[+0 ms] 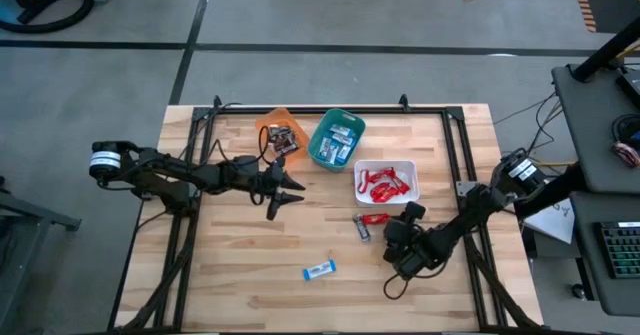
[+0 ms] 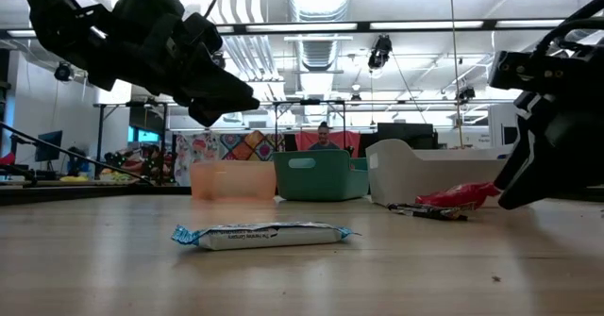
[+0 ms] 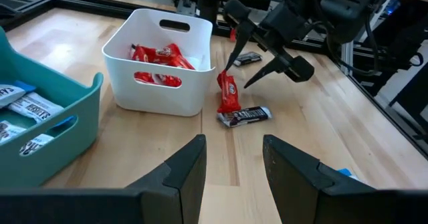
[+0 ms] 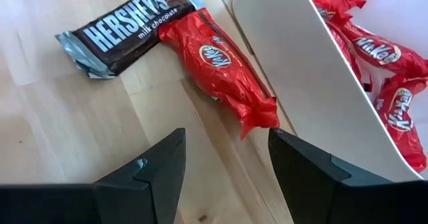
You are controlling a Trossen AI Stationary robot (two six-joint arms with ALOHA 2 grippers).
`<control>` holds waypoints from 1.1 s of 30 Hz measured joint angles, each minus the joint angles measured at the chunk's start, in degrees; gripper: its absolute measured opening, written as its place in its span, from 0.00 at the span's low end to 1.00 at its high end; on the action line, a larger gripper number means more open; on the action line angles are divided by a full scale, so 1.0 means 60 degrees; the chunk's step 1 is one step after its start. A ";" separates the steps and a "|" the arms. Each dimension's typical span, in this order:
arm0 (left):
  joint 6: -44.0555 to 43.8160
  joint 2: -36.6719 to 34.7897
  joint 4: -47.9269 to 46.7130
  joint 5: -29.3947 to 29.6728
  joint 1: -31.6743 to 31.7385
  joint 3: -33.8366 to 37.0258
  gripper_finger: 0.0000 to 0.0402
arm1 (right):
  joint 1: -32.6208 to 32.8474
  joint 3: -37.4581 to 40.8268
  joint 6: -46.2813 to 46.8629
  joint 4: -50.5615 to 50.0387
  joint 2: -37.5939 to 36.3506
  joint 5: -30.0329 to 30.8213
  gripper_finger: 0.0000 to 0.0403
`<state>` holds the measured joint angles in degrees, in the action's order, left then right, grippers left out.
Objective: Sort candy
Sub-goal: Put the red chocolate bar into the white bin
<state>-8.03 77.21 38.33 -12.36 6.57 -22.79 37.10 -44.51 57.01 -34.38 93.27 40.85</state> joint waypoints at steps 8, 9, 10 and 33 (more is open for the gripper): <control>0.0003 0.0007 0.0003 0.0000 0.0000 0.0000 0.33 | 0.0000 0.0004 -0.0544 0.0546 -0.0004 0.0054 0.51; 0.0000 0.0007 0.0003 0.0000 0.0000 0.0000 0.33 | 0.0000 -0.0010 -0.0786 0.0699 -0.0004 0.0025 0.51; 0.0004 0.0007 0.0003 0.0000 0.0000 0.0000 0.33 | 0.0000 -0.0045 -0.1030 0.0773 -0.0004 -0.0013 0.51; 0.0115 0.0015 0.0003 -0.0001 0.0000 0.0000 0.33 | -0.0516 -0.0678 -0.1968 0.0145 0.0113 0.0126 0.51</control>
<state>-7.34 77.30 38.35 -12.37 6.57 -22.79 34.01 -48.58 45.20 -33.51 93.95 41.60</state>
